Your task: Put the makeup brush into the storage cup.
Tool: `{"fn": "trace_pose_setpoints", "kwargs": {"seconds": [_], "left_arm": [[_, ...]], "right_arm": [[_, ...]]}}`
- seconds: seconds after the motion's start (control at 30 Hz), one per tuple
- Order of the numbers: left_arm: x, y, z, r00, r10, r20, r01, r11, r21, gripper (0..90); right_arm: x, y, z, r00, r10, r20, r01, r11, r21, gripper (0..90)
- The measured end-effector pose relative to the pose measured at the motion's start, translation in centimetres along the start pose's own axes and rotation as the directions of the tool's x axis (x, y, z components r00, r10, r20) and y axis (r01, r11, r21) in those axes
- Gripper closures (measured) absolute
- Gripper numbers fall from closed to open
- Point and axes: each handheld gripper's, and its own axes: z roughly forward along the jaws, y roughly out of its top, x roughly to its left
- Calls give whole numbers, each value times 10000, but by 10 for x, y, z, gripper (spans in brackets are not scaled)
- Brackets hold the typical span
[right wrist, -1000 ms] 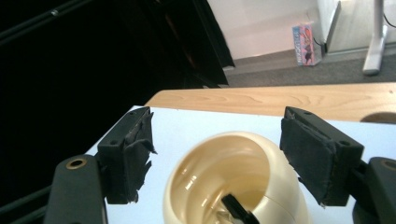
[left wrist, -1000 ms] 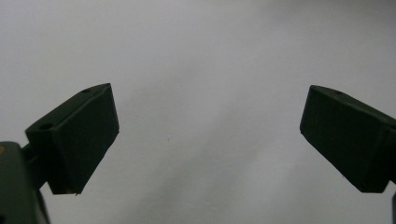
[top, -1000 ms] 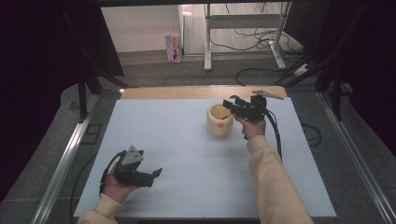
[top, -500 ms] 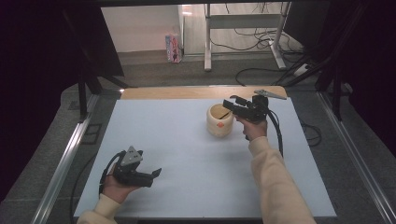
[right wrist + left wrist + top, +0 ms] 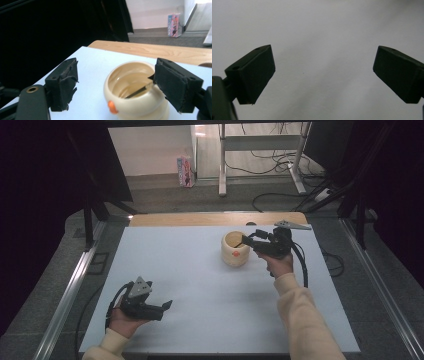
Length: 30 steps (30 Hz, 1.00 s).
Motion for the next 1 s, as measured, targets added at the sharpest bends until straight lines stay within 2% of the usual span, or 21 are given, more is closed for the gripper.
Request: {"fn": "trace_pose_setpoints", "kwargs": {"seconds": [0.07, 0.2, 0.3, 0.63, 0.83, 1.0], "left_arm": [[1, 0, -1, 9993, -348, 151, 351, 9992, -200, 48], [3, 0, -3, 9980, -605, 177, 611, 9975, -362, 44], [4, 0, -3, 9981, -604, 155, 609, 9976, -334, 42], [5, 0, -3, 9984, -560, 82, 563, 9979, -306, 43], [5, 0, -3, 9989, -472, 10, 472, 9986, -254, 43], [4, 0, -2, 9989, -461, -30, 460, 9987, -239, 43]], "right_arm": [[1, -2, -6, 10000, -13, -46, 14, 9999, 128, 175], [5, -6, -18, 9998, -150, -98, 154, 9993, 348, 165], [8, -10, -27, 9997, -187, -127, 192, 9988, 453, 161], [18, -24, -60, 9964, -850, 41, 843, 9923, 907, 157], [24, -37, -81, 9907, -1343, 217, 1302, 9822, 1352, 155], [28, -53, -95, 9868, -1575, 368, 1490, 9737, 1726, 155]]}}
